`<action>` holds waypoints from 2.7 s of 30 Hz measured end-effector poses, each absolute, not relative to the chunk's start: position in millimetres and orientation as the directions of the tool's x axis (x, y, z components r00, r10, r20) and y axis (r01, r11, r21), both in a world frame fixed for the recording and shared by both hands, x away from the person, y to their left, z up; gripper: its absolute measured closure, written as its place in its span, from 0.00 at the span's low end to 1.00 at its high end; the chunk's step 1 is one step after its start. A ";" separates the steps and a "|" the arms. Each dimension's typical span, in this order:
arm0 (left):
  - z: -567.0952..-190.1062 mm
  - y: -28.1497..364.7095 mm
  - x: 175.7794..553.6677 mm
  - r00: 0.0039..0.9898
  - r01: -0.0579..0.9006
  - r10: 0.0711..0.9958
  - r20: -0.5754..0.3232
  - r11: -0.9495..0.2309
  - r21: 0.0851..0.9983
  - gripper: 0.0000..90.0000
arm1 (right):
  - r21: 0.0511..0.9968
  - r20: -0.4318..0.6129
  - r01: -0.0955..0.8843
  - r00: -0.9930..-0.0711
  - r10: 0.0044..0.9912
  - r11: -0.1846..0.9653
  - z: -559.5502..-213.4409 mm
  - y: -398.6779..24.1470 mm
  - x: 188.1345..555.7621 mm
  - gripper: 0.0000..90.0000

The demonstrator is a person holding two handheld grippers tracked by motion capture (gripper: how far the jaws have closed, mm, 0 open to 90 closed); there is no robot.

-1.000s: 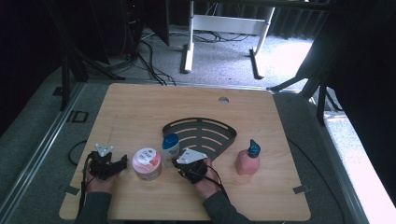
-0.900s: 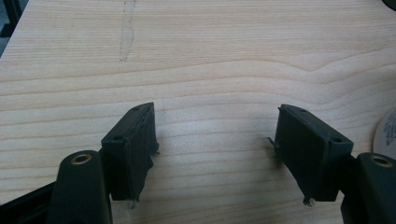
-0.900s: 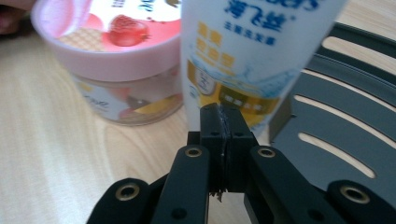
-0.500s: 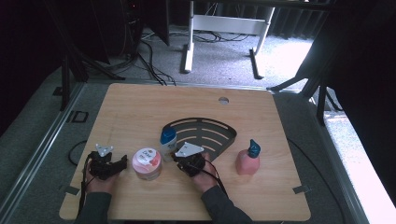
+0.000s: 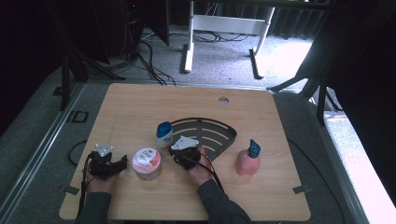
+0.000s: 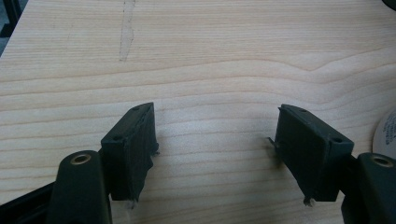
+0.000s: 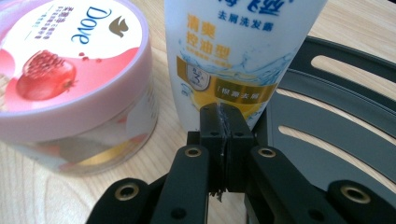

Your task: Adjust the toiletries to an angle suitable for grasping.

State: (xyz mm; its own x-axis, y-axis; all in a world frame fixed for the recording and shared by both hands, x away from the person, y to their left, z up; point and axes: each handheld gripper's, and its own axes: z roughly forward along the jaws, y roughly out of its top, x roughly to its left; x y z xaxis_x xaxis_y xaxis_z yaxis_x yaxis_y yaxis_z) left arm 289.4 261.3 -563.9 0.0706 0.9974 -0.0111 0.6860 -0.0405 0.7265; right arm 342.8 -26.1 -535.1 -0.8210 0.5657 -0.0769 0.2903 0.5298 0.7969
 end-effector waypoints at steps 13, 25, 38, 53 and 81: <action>-564.0 261.3 289.3 0.071 0.686 0.997 -0.012 -0.040 0.727 0.33 | 0.809 -0.070 0.292 -0.814 0.577 0.511 -530.3 -26.0 347.7 0.97; -564.0 261.0 289.1 0.069 0.685 0.998 -0.012 -0.038 0.727 0.33 | 0.809 -0.032 0.320 -0.814 0.580 0.493 -522.4 -72.3 316.1 0.84; -564.0 260.7 288.9 0.067 0.686 0.998 -0.013 -0.037 0.727 0.33 | 0.798 -0.005 0.370 -0.784 0.620 0.475 -521.7 -135.0 279.1 0.77; -564.0 260.5 288.8 0.065 0.685 0.998 -0.013 -0.035 0.727 0.33 | 0.776 0.000 0.470 -0.665 0.746 0.419 -524.4 -222.0 257.9 0.97; -564.0 260.2 289.0 0.063 0.685 0.998 -0.013 -0.033 0.727 0.33 | 0.796 -0.021 0.537 -0.437 0.899 0.279 -513.2 -316.1 275.5 1.00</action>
State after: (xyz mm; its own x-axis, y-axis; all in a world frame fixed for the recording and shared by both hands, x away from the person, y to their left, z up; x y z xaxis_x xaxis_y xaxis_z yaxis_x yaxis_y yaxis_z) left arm 289.0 260.2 -564.0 0.0627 0.9979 -0.0132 0.6855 -0.0334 0.7273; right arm 275.5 -316.1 -513.2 -0.4375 0.8990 -0.0205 0.5368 0.2794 0.7961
